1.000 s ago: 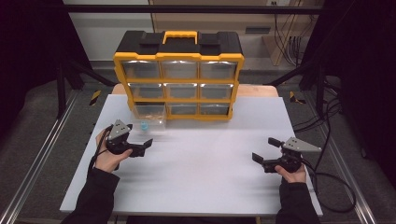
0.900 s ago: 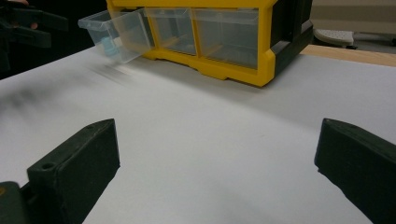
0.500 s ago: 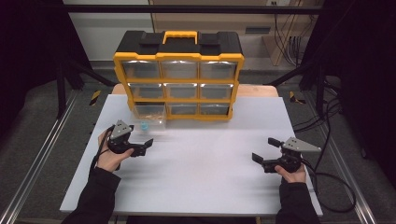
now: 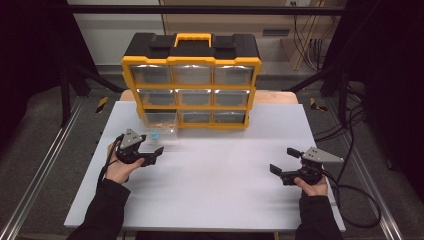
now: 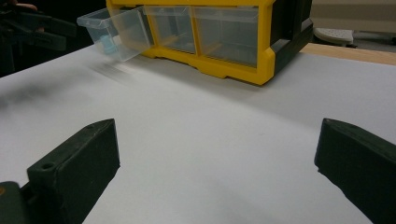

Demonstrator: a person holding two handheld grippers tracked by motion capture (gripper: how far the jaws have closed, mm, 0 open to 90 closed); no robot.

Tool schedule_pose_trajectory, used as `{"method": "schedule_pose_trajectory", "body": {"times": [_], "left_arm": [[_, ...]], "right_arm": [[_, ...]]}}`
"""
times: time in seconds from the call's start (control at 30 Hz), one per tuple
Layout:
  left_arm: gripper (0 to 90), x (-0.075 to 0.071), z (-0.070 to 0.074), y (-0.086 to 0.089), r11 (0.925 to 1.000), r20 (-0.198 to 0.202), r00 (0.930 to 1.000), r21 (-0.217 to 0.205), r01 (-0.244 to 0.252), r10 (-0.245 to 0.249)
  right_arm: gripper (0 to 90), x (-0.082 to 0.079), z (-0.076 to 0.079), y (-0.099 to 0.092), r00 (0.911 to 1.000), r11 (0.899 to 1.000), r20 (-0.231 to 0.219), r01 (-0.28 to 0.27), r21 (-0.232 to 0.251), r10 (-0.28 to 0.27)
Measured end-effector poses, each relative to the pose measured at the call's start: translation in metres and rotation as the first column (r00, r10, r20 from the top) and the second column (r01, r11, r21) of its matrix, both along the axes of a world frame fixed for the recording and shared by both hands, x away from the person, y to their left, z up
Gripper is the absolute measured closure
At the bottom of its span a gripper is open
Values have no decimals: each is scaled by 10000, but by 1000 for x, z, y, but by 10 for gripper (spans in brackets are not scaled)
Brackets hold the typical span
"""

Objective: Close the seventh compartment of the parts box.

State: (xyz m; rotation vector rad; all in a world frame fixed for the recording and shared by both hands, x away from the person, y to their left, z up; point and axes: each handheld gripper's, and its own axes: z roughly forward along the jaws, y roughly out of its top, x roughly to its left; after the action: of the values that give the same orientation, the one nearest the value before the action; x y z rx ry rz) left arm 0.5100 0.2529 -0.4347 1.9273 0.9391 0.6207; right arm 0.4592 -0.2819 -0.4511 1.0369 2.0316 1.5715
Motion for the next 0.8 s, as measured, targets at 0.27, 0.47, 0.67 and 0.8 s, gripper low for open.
{"method": "schedule_pose_trajectory", "body": {"times": [0.27,0.47,0.67,0.8], "left_arm": [[301,1,-1,2,9999,-43,9998,19,-170,170],[428,3,-3,3,9997,-169,9996,75,-228,229],[565,4,-4,2,9996,-206,9994,47,-273,274],[638,6,-6,1,9996,-240,9994,86,-251,253]], "right_arm": [[6,0,0,0,10000,10000,-9,-3,-21,3],[6,-1,0,0,10000,10000,-47,3,17,-3],[6,-1,-1,-1,10000,10000,-48,-8,18,8],[6,-1,-1,-1,10000,10000,-5,-1,-2,1]]}}
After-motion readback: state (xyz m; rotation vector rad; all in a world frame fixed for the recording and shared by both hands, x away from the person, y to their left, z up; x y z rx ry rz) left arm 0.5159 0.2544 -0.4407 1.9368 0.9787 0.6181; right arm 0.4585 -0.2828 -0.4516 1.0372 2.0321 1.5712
